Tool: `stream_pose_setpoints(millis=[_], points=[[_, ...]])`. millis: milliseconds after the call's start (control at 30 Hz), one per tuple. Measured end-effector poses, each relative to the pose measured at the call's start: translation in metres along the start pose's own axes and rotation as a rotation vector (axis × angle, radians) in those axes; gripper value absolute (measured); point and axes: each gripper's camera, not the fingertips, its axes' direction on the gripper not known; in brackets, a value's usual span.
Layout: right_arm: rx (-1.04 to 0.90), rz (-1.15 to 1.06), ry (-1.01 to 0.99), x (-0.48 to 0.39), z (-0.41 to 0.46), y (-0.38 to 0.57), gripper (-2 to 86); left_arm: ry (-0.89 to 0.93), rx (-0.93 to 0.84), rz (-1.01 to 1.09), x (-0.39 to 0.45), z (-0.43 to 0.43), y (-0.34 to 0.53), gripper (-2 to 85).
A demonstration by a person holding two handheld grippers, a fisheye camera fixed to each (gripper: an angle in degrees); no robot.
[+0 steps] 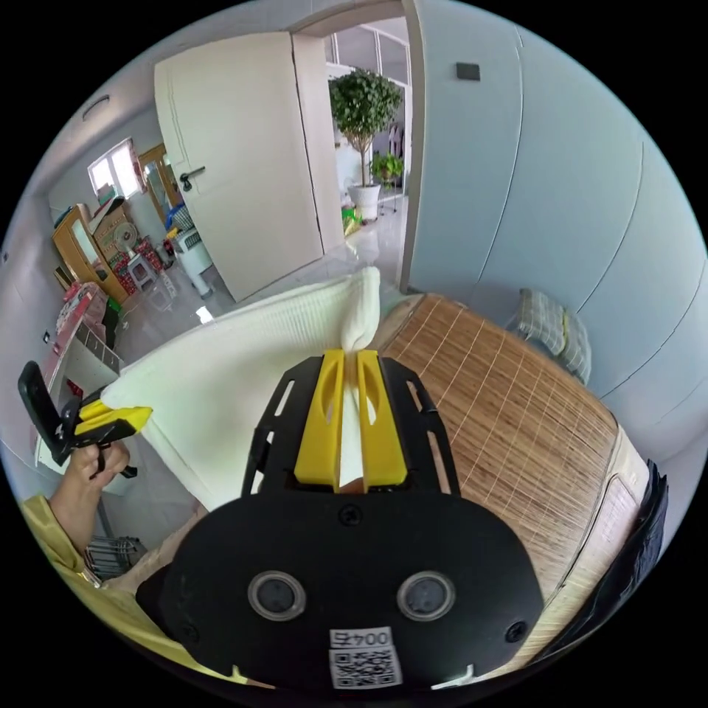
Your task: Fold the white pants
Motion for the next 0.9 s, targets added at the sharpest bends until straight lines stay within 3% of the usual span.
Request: stream_pose_setpoints(millis=[200,433,733,900], points=[[0.217,0.094,-0.035,0.029,-0.09,0.074,3.7,0.049,0.097,0.336,0.171,-0.036,-0.006,0.6],[0.348,0.226,0.022,0.094,-0.188,0.24,4.0,0.153,0.123,0.668,0.404,-0.029,0.048,0.7],[0.273,0.376,0.202,0.146,-0.209,0.455,3.9,0.319,0.024,0.937,0.657,0.071,0.2,2.0],[0.111,0.542,0.29,0.181,-0.158,0.54,4.1,0.424,-0.258,1.059,0.757,0.18,0.292,5.6]])
